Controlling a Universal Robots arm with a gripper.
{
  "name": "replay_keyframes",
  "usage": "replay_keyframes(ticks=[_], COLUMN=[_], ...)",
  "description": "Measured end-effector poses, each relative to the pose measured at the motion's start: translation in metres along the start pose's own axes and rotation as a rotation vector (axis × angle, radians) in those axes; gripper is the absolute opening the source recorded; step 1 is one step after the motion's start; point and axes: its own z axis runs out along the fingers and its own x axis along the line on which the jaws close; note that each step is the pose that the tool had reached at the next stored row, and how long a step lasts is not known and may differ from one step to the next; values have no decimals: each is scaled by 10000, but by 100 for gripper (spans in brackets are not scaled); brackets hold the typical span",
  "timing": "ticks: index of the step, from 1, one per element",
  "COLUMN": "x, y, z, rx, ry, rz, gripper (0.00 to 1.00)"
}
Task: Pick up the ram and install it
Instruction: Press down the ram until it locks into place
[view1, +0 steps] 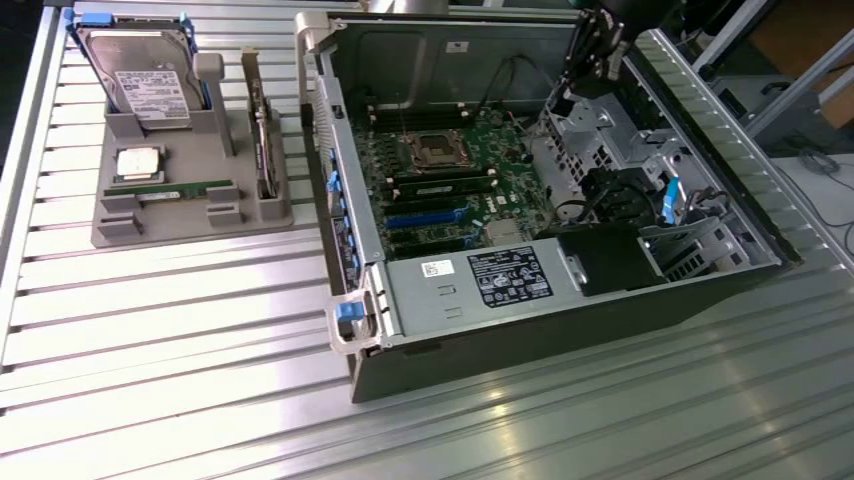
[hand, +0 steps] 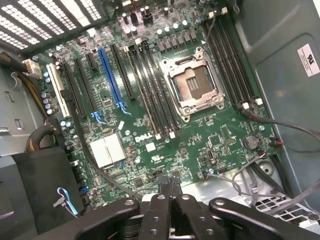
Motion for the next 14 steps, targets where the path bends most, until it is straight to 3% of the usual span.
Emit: replay_keyframes(ticks=[8, 14], x=[-1, 0], y=[0, 0], z=[2, 1], rx=[20, 62], ry=[68, 191], rz=[530, 1129], gripper=[11, 11])
